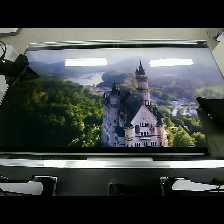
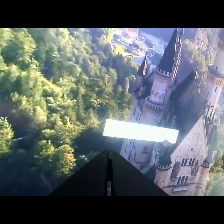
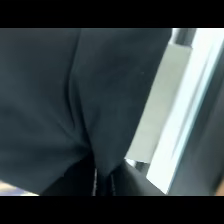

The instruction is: Fold the clothes and pants, and hang the long-sleeved shirts on hangers.

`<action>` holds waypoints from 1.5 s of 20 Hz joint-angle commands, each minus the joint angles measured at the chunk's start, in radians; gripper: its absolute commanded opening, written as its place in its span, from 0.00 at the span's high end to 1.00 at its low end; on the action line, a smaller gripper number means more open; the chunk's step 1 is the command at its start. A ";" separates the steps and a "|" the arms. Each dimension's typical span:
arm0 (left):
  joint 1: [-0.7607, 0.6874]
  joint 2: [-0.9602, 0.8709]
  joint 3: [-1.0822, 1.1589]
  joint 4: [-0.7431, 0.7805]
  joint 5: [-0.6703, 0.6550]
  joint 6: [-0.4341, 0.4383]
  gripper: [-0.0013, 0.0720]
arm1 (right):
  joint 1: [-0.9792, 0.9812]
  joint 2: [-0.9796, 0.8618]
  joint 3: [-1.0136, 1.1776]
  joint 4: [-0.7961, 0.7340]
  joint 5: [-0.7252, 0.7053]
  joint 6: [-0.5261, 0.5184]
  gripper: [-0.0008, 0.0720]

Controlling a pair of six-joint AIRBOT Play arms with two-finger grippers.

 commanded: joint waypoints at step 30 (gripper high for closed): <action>0.000 0.061 0.000 0.205 0.200 0.267 0.96 | 0.396 0.325 -0.384 0.761 -0.470 -0.832 0.94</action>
